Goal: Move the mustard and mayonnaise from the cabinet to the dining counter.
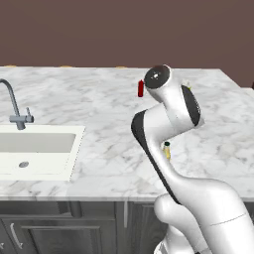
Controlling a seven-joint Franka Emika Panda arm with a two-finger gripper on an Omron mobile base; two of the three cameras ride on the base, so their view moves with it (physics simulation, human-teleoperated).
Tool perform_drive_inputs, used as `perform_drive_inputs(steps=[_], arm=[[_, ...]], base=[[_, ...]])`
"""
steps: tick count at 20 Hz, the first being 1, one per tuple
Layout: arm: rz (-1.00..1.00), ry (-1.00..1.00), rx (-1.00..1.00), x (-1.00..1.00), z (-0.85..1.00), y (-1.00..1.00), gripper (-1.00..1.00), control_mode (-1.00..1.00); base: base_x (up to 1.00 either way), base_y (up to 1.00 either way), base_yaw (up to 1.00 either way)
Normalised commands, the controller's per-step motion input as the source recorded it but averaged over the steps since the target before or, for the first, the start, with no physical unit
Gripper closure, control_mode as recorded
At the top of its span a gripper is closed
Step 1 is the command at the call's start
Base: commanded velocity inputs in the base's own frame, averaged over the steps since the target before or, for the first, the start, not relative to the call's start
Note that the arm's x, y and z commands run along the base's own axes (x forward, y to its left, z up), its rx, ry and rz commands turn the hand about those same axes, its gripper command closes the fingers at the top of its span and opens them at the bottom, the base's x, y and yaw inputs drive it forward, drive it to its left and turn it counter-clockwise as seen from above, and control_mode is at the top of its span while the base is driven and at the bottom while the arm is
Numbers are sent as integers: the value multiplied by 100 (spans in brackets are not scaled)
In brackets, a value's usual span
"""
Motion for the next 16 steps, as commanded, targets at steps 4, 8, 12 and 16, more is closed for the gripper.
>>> perform_drive_inputs(steps=[4,8,12,16], arm=[[32,26,9,-49,44,10,-100,-100],[38,20,3,-59,11,1,-100,-100],[46,8,0,-79,0,-18,-100,-100],[50,5,0,-66,-12,-28,-100,-100]], base=[[0,0,0],[0,0,0],[0,0,0],[0,0,0]])
